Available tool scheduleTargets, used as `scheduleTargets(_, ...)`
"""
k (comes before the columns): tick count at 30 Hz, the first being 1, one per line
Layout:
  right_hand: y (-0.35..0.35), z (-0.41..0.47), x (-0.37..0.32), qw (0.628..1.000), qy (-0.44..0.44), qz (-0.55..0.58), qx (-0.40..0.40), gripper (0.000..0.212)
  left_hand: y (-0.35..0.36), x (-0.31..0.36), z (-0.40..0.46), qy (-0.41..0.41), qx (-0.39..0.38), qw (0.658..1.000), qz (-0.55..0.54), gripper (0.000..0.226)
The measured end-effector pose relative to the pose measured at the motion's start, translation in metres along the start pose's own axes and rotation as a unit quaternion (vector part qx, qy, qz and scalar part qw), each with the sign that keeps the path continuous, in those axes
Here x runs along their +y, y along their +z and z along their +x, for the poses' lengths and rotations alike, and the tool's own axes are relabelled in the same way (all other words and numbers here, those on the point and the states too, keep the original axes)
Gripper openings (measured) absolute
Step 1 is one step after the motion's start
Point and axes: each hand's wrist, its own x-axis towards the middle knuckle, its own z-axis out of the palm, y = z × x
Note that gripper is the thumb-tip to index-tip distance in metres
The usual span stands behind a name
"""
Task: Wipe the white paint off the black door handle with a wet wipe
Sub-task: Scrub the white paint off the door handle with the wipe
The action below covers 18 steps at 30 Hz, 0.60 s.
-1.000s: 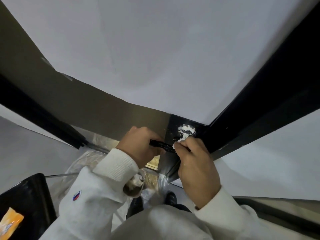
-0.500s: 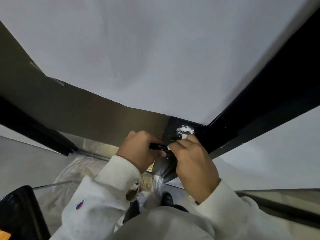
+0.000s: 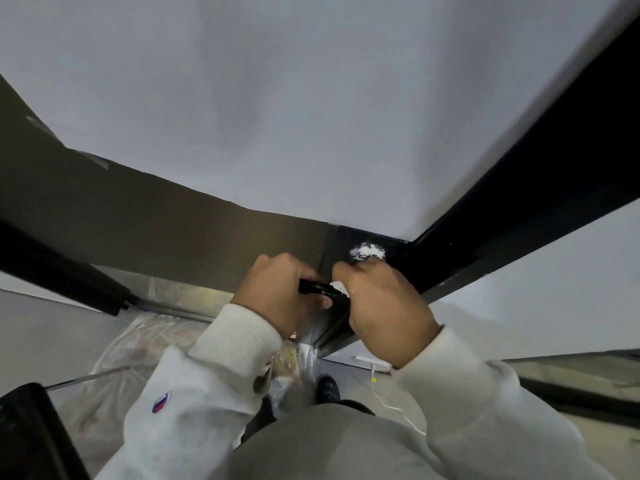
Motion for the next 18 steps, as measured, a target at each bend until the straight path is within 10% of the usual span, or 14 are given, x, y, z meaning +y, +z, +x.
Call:
scheduleTargets(10, -0.016, 0.003, -0.023, 0.996, 0.026, -0.076, -0.035, 0.026, -0.002, 0.003, -0.001, 0.017, 0.016, 1.0, -0.002, 0.011)
scheduleTargets(14, 0.023, -0.044, 0.0, 0.978, 0.016, 0.072, 0.194, 0.034, 0.002, -0.002, 0.001, -0.007, -0.01, 1.0, -0.025, 0.011)
scheduleTargets(18, 0.06, -0.063, 0.007, 0.871, 0.148, 0.326, 0.337, 0.022, 0.0, 0.0, 0.003, -0.01, -0.009, 1.0, -0.019, 0.014)
